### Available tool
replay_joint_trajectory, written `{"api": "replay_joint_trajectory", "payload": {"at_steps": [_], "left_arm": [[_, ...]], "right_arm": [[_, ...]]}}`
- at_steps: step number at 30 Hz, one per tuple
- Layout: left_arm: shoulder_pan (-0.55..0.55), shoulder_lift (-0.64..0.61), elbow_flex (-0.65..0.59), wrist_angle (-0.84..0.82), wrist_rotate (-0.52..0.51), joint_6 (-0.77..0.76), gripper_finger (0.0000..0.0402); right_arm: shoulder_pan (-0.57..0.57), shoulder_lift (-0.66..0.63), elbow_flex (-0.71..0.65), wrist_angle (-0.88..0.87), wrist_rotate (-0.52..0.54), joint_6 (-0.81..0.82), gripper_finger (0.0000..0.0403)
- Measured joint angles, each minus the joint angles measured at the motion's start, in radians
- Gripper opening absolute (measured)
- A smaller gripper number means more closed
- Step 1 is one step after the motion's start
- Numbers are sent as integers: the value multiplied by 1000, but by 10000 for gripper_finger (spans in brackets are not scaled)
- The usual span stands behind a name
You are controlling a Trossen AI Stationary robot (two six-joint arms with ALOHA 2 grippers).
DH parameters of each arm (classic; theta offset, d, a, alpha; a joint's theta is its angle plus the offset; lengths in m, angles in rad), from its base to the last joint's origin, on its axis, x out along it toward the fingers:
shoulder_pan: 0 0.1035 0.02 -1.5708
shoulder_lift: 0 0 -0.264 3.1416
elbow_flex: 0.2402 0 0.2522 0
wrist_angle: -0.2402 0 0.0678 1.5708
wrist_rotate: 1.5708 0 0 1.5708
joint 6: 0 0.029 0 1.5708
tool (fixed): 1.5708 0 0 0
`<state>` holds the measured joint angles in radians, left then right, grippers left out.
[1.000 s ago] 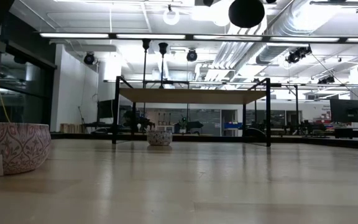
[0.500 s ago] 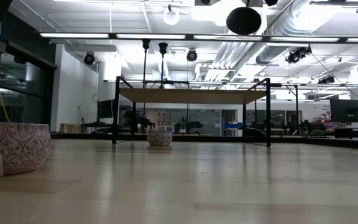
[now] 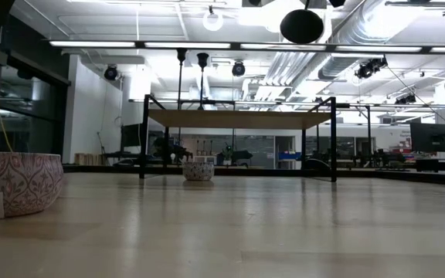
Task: Pick & Place candle stick holders
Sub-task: Put the black candle holder on the shelf
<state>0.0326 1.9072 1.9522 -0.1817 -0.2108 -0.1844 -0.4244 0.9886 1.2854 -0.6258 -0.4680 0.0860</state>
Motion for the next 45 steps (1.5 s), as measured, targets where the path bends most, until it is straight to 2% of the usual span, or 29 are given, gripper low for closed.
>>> {"api": "replay_joint_trajectory", "payload": {"at_steps": [8,18,23,32,37,45], "left_arm": [[0,0,0,-3,-2,0,20],[0,1,-1,-32,-4,0,20],[0,1,-1,-52,-49,0,20],[0,-57,0,-180,-395,-1,20],[-22,-105,-2,-313,-588,-4,20],[-92,-147,-11,-490,-895,-105,20]], "right_arm": [[0,0,0,1,40,22,116],[0,-3,0,17,64,45,216],[0,-9,0,11,103,44,238],[-1,-78,4,-4,391,45,240],[-1,-114,4,-35,525,52,241],[-1,-147,5,-53,610,94,241]]}}
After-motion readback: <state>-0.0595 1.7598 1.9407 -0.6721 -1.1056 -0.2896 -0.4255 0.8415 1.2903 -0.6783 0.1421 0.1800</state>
